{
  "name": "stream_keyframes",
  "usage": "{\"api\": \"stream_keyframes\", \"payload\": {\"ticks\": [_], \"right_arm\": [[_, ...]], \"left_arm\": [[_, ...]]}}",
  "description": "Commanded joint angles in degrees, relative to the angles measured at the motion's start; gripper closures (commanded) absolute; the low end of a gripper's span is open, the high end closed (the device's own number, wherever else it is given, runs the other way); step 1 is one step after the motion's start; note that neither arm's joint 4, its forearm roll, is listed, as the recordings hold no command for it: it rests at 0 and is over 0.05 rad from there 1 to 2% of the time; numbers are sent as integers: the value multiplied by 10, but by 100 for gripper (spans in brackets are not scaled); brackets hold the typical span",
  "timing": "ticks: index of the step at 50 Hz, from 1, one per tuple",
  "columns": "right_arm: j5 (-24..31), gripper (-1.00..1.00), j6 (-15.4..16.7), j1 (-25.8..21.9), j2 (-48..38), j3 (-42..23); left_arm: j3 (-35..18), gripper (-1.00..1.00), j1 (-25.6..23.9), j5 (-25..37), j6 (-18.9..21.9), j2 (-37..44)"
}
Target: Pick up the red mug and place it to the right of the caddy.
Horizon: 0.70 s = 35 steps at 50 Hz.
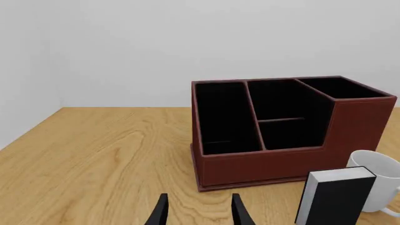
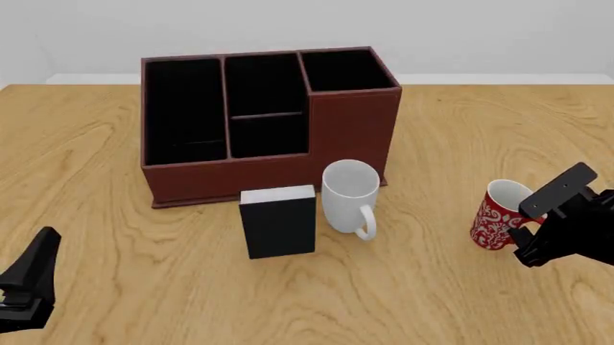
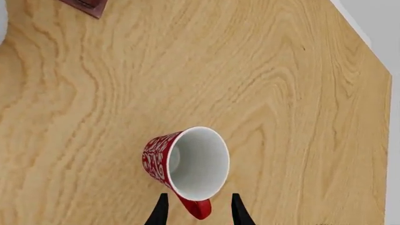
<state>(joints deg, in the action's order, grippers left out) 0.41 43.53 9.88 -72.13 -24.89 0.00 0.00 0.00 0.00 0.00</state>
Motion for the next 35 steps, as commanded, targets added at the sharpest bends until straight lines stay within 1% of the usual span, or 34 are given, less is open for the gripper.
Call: {"api": "stream_keyframes", "payload": {"ticks": [1, 22, 28, 29, 31, 33, 35], "right_arm": [[-17, -100, 6, 9, -20, 3], [-66, -100, 12, 10, -67, 23], [-64, -100, 13, 12, -66, 22], [-65, 100, 16, 5, -61, 30], [-71, 100, 19, 8, -62, 33], [-79, 100, 29, 4, -56, 45], [-77, 100, 25, 12, -64, 34]], "left_arm": [[0, -100, 0, 0, 0, 0], [0, -100, 0, 0, 0, 0], [0, -100, 0, 0, 0, 0], [0, -100, 0, 0, 0, 0], [0, -100, 0, 0, 0, 0], [0, -100, 0, 0, 0, 0], [0, -100, 0, 0, 0, 0]]}}
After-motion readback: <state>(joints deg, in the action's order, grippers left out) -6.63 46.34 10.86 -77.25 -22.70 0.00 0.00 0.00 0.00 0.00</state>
